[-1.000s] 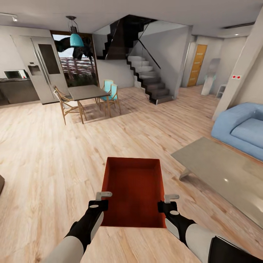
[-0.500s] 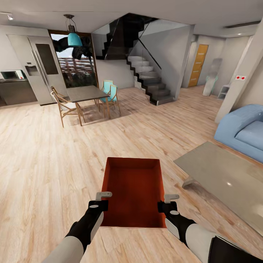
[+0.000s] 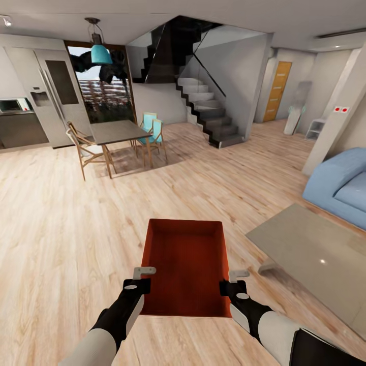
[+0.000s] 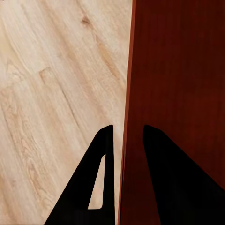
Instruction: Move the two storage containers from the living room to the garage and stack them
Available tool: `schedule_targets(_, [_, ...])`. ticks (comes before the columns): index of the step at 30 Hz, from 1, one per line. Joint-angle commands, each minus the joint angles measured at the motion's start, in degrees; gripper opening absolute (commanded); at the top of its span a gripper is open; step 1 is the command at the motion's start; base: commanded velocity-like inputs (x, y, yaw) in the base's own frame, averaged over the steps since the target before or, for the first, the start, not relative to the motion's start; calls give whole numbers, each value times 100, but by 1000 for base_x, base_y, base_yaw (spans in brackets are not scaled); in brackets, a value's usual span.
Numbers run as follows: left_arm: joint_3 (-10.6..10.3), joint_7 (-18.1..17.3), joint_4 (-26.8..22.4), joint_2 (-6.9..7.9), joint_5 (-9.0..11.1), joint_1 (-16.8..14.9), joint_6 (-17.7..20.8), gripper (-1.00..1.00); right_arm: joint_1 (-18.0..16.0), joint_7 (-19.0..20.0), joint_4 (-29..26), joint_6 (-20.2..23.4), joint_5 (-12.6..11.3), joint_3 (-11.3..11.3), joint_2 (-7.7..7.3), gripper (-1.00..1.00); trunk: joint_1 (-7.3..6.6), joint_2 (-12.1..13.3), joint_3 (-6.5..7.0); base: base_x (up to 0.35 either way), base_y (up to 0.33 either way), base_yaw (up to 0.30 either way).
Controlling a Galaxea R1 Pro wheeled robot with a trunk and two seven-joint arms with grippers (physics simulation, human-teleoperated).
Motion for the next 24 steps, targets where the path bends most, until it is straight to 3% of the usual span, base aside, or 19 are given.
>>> schedule_targets(1, [8, 37, -22, 2, -125, -4, 49, -100, -3, -18, 3, -17, -100, 19, -3, -100, 6, -9, -10, 322, 0, 0])
schedule_targets(24, [14, 37, 13, 12, -125, -4, 40, -100, -3, -26, 3, -26, -100, 28, 4, -100, 6, -9, -10, 322, 0, 0])
